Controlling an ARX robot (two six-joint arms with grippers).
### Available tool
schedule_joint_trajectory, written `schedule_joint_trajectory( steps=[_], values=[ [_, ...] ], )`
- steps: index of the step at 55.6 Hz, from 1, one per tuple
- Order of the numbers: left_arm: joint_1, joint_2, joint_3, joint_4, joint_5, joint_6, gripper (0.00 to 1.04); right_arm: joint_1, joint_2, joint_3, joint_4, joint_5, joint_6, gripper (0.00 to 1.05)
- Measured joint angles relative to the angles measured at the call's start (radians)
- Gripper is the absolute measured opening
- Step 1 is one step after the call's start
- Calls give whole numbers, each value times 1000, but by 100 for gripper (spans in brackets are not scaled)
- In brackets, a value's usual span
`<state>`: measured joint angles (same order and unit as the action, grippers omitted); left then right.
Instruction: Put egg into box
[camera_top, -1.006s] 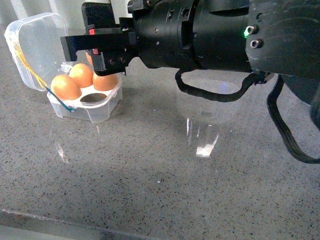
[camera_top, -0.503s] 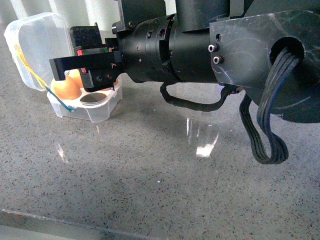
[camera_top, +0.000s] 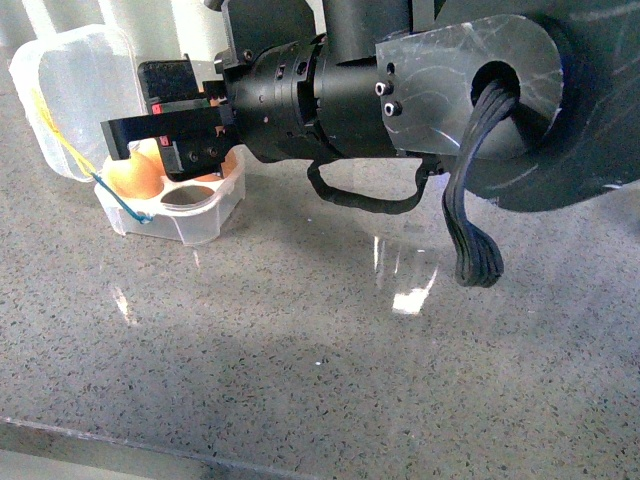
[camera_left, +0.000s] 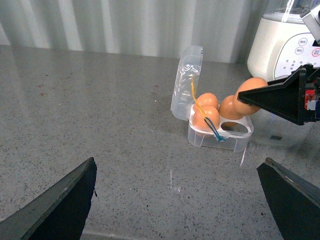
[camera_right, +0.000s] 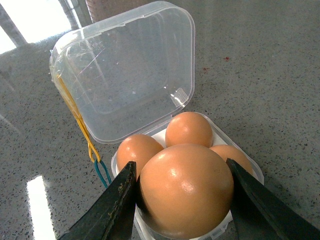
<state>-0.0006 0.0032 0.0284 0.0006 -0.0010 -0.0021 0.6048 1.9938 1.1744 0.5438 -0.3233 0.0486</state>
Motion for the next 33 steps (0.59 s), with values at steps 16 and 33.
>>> schedule_joint_trajectory(
  steps=[16,33],
  values=[
    [0,0,0,0,0,0,98,9,11,7,-25,-17,-23,50],
    [0,0,0,0,0,0,98,11,-1,-18,-13,-20,-30,99]
  ],
)
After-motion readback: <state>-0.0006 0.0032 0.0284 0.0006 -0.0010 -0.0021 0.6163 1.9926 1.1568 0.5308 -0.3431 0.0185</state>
